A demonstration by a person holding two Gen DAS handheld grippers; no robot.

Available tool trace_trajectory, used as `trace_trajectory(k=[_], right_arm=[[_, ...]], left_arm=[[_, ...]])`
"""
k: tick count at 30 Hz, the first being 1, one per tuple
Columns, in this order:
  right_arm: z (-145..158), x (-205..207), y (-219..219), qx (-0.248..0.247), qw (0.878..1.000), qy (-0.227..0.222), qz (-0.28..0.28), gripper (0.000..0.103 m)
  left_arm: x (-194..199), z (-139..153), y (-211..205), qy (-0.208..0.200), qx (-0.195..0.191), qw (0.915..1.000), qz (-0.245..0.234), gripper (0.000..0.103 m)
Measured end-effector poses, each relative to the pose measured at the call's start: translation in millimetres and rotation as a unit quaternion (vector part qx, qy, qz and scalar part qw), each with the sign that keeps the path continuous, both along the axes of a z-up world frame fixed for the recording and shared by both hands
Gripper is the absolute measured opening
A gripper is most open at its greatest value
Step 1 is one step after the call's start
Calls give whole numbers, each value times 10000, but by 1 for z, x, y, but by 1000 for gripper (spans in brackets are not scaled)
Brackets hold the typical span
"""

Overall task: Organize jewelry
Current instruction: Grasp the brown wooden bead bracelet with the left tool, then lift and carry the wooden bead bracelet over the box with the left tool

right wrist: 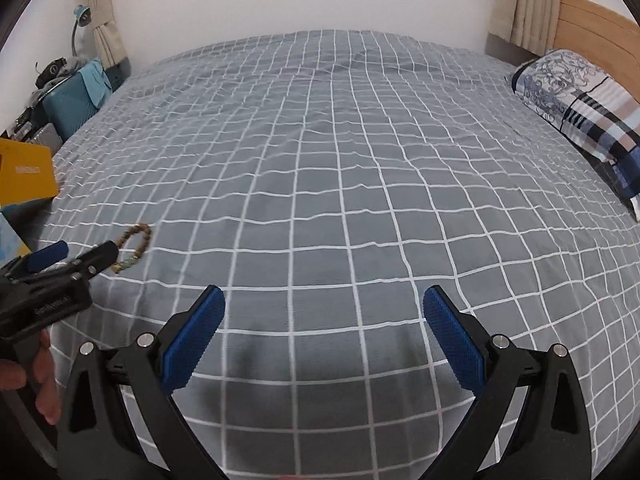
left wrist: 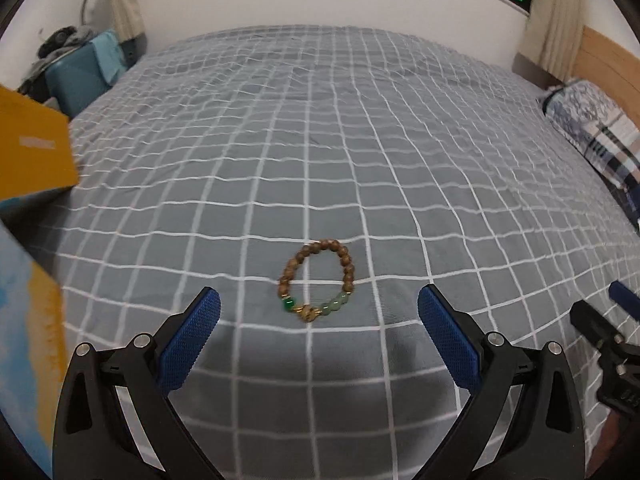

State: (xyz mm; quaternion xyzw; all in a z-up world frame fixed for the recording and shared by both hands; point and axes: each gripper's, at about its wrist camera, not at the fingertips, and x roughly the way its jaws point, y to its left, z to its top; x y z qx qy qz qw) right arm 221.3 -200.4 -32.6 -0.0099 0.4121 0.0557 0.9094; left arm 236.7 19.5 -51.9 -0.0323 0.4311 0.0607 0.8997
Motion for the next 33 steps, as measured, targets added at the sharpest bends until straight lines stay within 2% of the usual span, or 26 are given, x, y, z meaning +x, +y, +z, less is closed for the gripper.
trace_trajectory(k=[6,10,12,13,16,17,18,20,33], right_arm=[[-14,7,0,7,9999,133,-14,95],[-18,8,2,-3,9999,155,-2,95],[-19,9,2,-12,9998,177,-12,95],[-20,9,1,-8,9998,186,-19,95],[-22,9,-1,3,9998,210,-31,95],[-22,9,-1,10,9998,214,-32,95],[-22,10,-1,8,9998,220,-36,95],[-22,9,-2,4,9998,219,-41,95],[-21,7,-4,-1,9998,189,-41,95]], left_arm=[[18,-34,1,227,16,9997,-21,94],[22,-42,10,285,-83,9996,20,81],[24,-43,13,301,-80,9995,52,62],[24,-43,14,299,-83,9995,46,58],[22,-44,12,297,-108,9995,-56,35],[21,-44,11,272,-15,9996,-84,20],[20,-44,10,246,57,9996,-86,15],[17,-43,12,186,38,9998,-61,10],[-4,-11,15,-41,-175,9998,-111,10]])
